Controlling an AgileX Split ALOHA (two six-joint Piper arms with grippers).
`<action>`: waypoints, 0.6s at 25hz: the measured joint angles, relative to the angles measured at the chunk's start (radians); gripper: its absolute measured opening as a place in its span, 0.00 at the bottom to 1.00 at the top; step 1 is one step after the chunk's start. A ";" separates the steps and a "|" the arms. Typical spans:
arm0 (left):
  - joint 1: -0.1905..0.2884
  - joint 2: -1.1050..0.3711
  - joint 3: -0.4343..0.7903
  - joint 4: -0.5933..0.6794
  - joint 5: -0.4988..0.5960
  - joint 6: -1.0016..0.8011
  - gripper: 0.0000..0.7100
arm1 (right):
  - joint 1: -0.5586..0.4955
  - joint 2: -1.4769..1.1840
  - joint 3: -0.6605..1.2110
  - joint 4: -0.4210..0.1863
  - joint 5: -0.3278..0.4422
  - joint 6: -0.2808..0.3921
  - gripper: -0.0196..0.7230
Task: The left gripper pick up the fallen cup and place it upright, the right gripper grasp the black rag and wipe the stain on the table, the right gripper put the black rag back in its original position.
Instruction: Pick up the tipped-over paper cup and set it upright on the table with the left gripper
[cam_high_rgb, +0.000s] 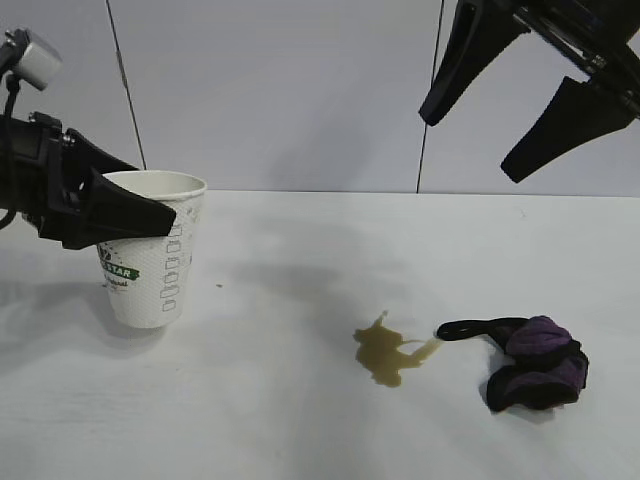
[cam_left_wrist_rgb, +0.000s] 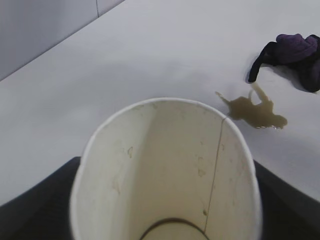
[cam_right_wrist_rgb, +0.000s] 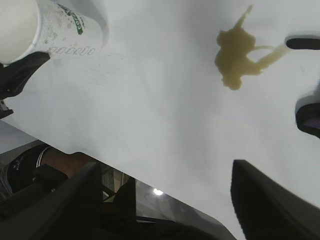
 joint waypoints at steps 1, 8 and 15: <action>0.000 0.014 -0.007 -0.001 0.000 0.013 0.79 | 0.000 0.000 0.000 0.000 0.000 0.000 0.69; 0.000 0.053 -0.013 -0.004 -0.032 0.274 0.79 | 0.000 0.000 0.000 0.000 -0.002 0.000 0.69; 0.000 0.053 -0.013 -0.005 -0.022 0.268 0.81 | 0.000 0.000 0.000 0.000 -0.004 0.000 0.69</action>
